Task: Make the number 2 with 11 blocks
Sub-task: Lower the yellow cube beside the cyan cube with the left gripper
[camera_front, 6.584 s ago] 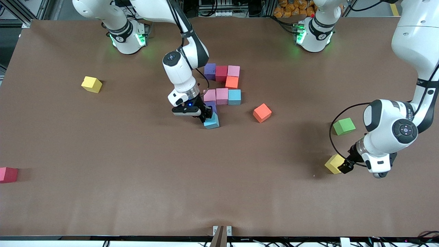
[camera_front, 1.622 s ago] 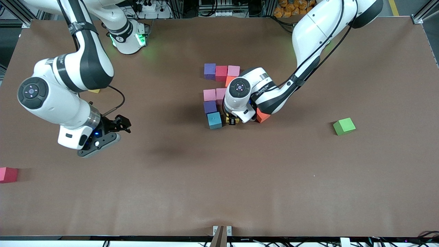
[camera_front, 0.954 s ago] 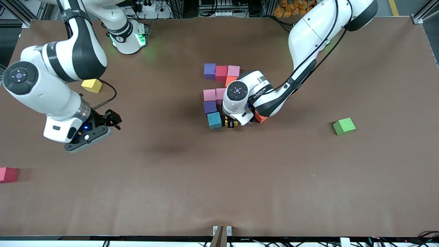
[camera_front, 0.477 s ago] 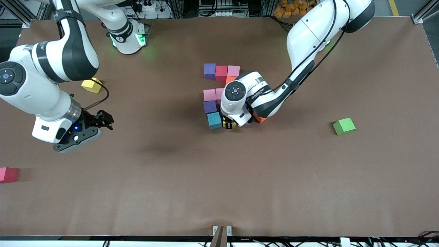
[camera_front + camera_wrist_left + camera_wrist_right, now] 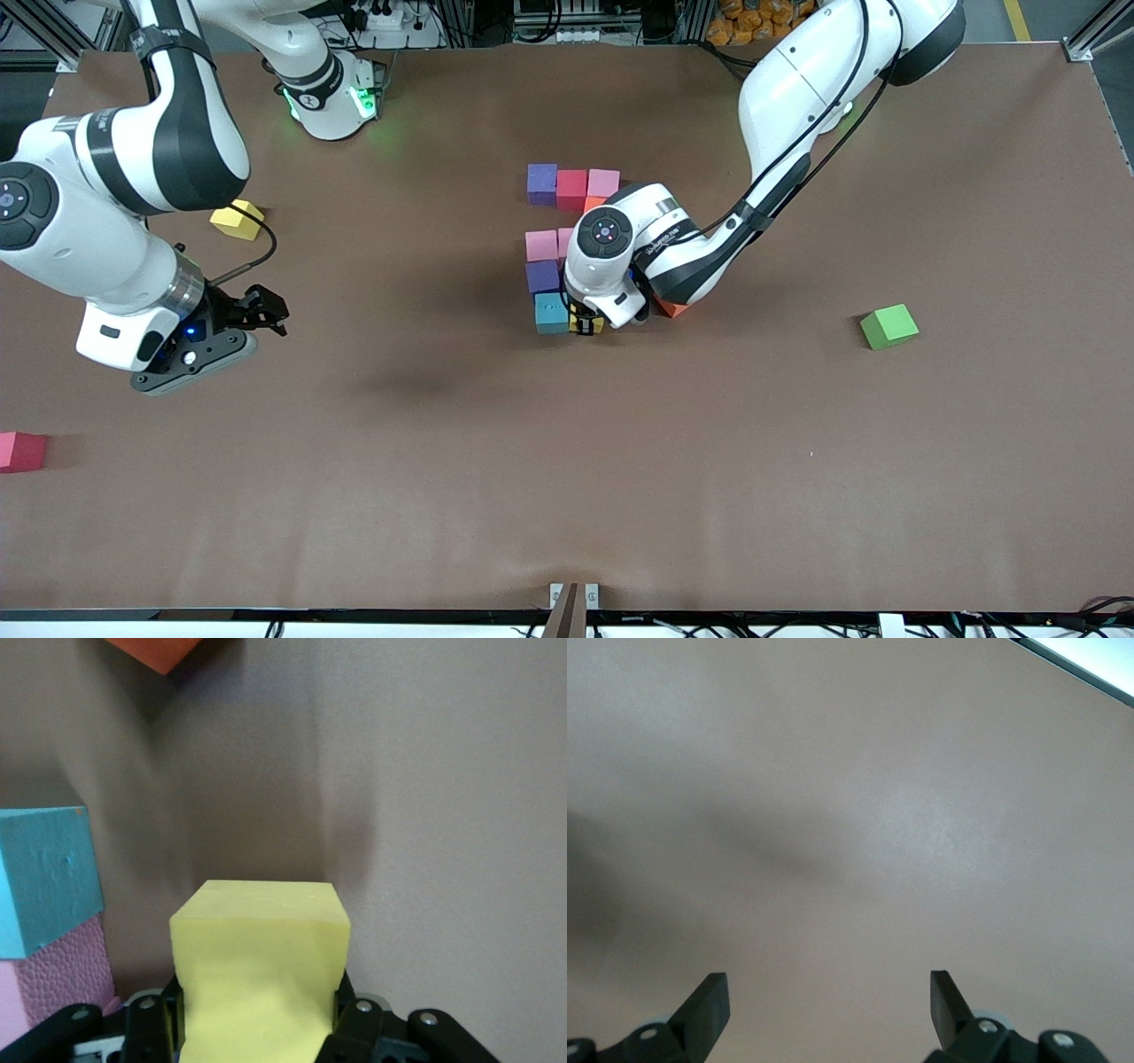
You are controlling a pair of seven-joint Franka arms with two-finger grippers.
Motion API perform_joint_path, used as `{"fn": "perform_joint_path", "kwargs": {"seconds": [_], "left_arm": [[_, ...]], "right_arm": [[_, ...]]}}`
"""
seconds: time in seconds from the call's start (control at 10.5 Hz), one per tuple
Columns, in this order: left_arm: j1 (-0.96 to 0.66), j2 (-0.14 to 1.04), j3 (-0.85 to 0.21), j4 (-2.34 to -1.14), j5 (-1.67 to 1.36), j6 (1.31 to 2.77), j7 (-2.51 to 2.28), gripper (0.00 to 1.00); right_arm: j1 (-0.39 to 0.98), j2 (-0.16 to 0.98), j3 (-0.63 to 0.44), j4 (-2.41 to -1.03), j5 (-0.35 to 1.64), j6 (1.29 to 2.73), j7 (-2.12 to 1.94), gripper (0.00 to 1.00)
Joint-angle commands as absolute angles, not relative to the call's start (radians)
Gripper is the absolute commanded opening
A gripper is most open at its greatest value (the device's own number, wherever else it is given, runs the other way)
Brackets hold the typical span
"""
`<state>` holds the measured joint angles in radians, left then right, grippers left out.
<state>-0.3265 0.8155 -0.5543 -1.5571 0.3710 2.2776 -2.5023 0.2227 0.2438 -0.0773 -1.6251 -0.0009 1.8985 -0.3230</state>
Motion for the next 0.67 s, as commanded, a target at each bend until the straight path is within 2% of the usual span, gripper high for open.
{"fn": "perform_joint_path", "kwargs": {"seconds": [0.0, 0.29, 0.57], "left_arm": [[-0.360, 0.865, -0.542, -1.479, 0.397, 2.278, -2.502, 0.00], [-0.446, 0.870, -0.450, -1.465, 0.387, 2.278, -2.496, 0.00], [-0.465, 0.879, -0.449, -1.465, 0.384, 2.278, -2.497, 0.00]], "right_arm": [[0.207, 0.229, -0.063, -1.634, -0.018, 1.888, -0.316, 1.00], [0.209, 0.230, -0.063, -1.634, -0.018, 1.888, -0.316, 1.00], [0.210, 0.232, -0.061, -1.634, -0.018, 1.891, -0.314, 1.00]]}}
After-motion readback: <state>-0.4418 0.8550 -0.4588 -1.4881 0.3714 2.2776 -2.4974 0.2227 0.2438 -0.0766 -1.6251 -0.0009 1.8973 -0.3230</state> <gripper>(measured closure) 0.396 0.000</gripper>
